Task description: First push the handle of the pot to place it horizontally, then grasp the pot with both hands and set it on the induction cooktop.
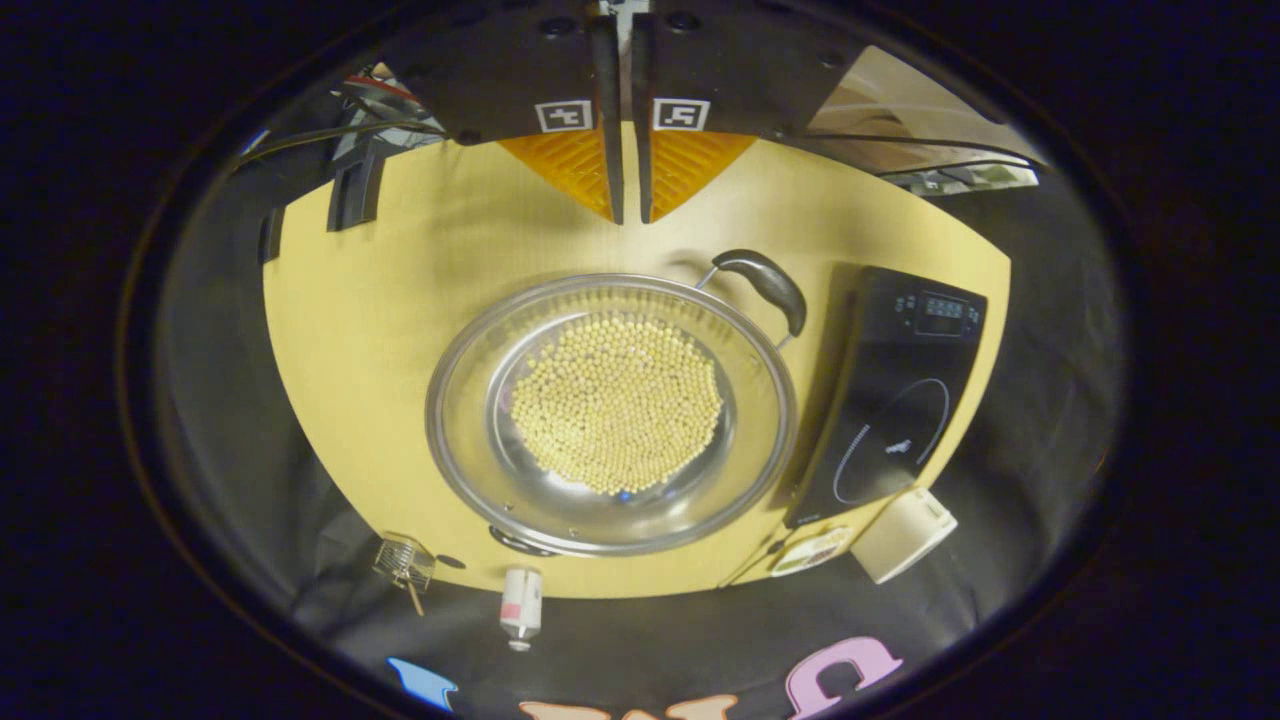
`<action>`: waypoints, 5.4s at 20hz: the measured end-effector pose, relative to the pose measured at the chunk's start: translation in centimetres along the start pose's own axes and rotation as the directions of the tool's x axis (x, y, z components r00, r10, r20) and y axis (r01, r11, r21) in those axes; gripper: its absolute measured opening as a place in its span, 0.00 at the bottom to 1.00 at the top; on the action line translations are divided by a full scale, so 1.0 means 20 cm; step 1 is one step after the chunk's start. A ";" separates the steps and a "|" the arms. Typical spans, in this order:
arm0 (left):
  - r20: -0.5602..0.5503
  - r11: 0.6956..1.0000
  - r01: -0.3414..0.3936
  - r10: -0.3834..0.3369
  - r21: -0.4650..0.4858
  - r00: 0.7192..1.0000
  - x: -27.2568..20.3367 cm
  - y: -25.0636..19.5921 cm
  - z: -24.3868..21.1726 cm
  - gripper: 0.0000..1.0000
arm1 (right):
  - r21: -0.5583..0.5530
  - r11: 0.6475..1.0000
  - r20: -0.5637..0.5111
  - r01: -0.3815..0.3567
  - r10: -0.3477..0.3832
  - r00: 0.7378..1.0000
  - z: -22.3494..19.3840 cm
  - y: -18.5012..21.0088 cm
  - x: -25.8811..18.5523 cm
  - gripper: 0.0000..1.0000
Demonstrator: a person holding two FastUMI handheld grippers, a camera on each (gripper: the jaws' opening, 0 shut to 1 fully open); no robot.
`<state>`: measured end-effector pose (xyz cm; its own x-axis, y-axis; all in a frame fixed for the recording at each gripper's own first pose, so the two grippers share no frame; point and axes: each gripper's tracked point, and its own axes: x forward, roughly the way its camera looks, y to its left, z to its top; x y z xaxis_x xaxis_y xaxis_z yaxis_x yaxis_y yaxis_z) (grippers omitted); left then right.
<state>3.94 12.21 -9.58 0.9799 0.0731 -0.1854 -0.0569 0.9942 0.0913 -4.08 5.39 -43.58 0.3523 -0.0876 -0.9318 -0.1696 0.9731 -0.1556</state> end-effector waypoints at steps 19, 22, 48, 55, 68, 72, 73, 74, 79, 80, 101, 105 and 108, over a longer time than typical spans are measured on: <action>-0.074 1.000 0.012 -0.014 -0.028 0.997 0.10 0.25 -0.21 0.96 | -0.005 1.000 -0.051 0.024 -0.024 0.998 0.13 0.40 0.20 0.06; -0.083 1.000 0.004 -0.003 0.014 0.997 0.11 0.28 -0.26 0.93 | 0.010 1.000 -0.052 0.012 -0.012 0.999 0.20 0.47 0.24 0.06; -0.146 0.997 -0.028 0.018 -0.069 0.989 0.12 0.28 -0.42 0.96 | 0.171 0.980 0.076 -0.107 0.095 0.993 0.68 0.81 0.34 0.05; -0.150 0.998 -0.007 -0.003 -0.069 0.989 0.12 0.23 -0.42 0.96 | 0.121 0.980 0.103 -0.156 0.144 0.984 0.63 0.78 0.15 0.06; -0.233 0.980 0.077 -0.119 -0.182 0.965 0.11 0.00 -0.56 0.96 | 0.086 0.990 0.184 -0.113 0.096 0.978 0.48 0.28 -0.19 0.19; -0.268 0.980 0.097 -0.141 -0.172 0.953 0.10 -0.11 -0.58 0.96 | 0.155 0.973 0.165 -0.170 0.144 0.976 0.48 0.14 -0.24 0.19; -0.280 0.982 0.091 -0.135 -0.164 0.950 0.11 -0.13 -0.59 0.96 | 0.157 0.974 0.166 -0.165 0.139 0.976 0.50 0.09 -0.24 0.26; -0.292 0.983 0.086 -0.130 -0.160 0.947 0.10 -0.17 -0.60 0.96 | 0.148 0.975 0.163 -0.168 0.143 0.976 0.51 0.02 -0.25 0.22; -0.355 0.971 0.068 -0.148 -0.227 0.923 0.11 -0.41 -0.66 0.96 | 0.120 0.973 0.124 -0.196 0.181 0.976 0.55 -0.26 -0.22 0.79; -0.369 0.968 0.065 -0.154 -0.242 0.916 0.11 -0.46 -0.68 0.96 | 0.111 0.973 0.112 -0.201 0.189 0.976 0.56 -0.31 -0.20 0.85; -0.694 0.932 0.058 -0.306 -0.357 0.652 0.50 -0.87 -1.23 0.96 | 0.135 0.930 -0.127 -0.341 0.358 0.925 0.92 -0.80 0.35 1.00; -0.743 0.940 0.068 -0.308 -0.335 0.595 0.56 -0.89 -1.32 0.96 | 0.146 0.919 -0.174 -0.368 0.390 0.904 0.89 -0.76 0.42 0.94; -0.764 0.933 0.087 -0.337 -0.348 0.550 0.59 -0.94 -1.37 0.96 | 0.137 0.916 -0.199 -0.377 0.398 0.895 0.87 -0.74 0.46 1.00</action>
<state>11.23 -3.45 -40.37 0.4125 -0.2343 -0.8803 -0.0341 0.9617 -0.2719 17.73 -6.08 -44.17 0.0643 0.2669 -0.9616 -0.1624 0.9535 0.2538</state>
